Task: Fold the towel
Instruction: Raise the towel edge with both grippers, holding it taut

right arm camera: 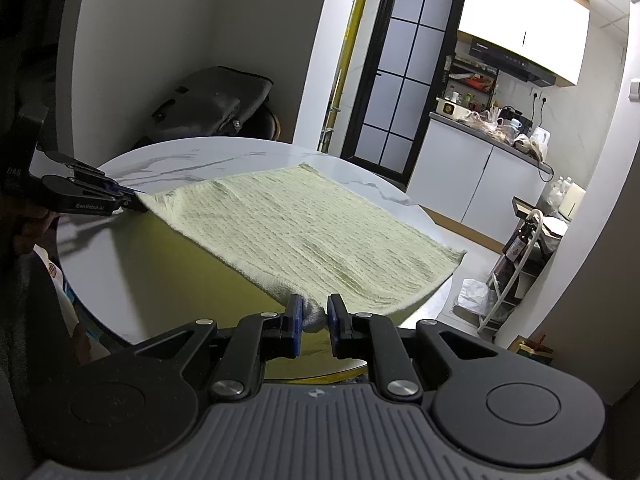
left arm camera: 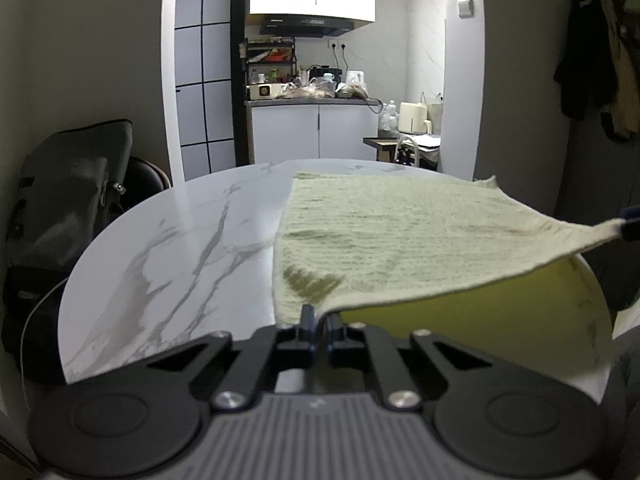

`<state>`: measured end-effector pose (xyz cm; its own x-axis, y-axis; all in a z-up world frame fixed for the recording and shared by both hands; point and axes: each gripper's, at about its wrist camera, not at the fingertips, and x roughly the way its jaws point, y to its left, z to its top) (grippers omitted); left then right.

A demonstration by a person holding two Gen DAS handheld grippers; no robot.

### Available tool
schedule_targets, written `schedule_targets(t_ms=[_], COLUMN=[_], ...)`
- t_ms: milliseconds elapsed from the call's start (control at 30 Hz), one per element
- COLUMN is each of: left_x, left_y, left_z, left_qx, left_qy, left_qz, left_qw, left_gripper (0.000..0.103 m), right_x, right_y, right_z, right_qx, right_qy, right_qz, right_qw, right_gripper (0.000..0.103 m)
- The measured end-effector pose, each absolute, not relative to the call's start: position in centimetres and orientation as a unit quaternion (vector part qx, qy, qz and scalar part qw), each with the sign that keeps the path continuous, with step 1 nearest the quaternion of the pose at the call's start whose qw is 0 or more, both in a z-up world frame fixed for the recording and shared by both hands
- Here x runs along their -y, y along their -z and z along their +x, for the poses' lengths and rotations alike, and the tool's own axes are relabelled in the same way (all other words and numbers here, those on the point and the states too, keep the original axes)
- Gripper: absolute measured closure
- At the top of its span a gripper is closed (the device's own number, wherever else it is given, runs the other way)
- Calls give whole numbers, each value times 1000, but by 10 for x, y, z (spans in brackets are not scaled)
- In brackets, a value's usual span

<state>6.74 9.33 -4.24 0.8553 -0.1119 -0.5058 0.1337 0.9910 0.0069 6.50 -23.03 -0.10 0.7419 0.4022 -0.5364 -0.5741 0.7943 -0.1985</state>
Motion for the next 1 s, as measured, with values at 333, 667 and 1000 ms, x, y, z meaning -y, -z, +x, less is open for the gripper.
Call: schedule_targets(t_ms=[333,667,1000], left_x=[-108,-125,-116], left_y=[33,19,2], left_z=[58,22,-7], left_qx=[-260,-255,-238], left_qy=[56,51,37], left_qz=[2,-12,17], left_qw=[964,966,970], left_gripper=[100,100,100], right_x=[221,217,228], right_y=[0,-11,-20], right_z=[54,28,2], right_qx=[-238,-225,-207], right_qy=[-287,-306,-314], right_qz=[-180,-174,-160], right_qw=[910,908,913], right_gripper=[88,88,88])
